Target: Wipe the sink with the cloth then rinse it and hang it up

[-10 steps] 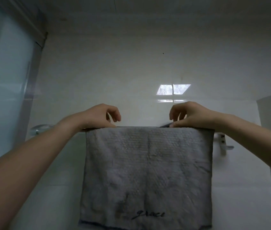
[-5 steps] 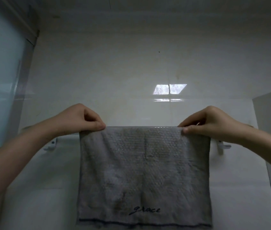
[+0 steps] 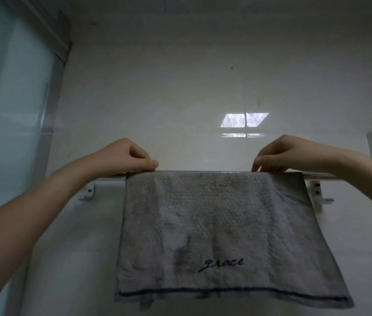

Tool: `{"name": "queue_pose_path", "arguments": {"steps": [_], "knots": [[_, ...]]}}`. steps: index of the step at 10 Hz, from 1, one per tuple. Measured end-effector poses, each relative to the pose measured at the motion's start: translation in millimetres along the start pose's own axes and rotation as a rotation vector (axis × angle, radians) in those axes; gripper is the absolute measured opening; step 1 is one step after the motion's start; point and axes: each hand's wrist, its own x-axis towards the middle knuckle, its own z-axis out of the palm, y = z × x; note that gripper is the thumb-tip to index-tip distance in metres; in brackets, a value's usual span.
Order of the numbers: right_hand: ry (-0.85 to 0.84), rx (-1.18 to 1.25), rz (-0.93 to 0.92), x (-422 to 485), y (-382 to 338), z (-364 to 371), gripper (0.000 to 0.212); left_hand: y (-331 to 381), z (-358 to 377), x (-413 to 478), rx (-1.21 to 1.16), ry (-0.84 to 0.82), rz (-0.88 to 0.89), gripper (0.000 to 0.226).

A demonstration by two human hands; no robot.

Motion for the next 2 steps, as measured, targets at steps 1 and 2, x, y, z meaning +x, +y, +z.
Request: {"name": "queue_pose_path", "arguments": {"steps": [1, 2], "knots": [[0.007, -0.046, -0.048, -16, -1, 4, 0.017, 2, -2, -15, -0.038, -0.038, 0.032, 0.059], [0.076, -0.088, -0.099, -29, -2, 15, 0.016, 6, 3, -21, 0.014, 0.078, 0.045, 0.005]]}}
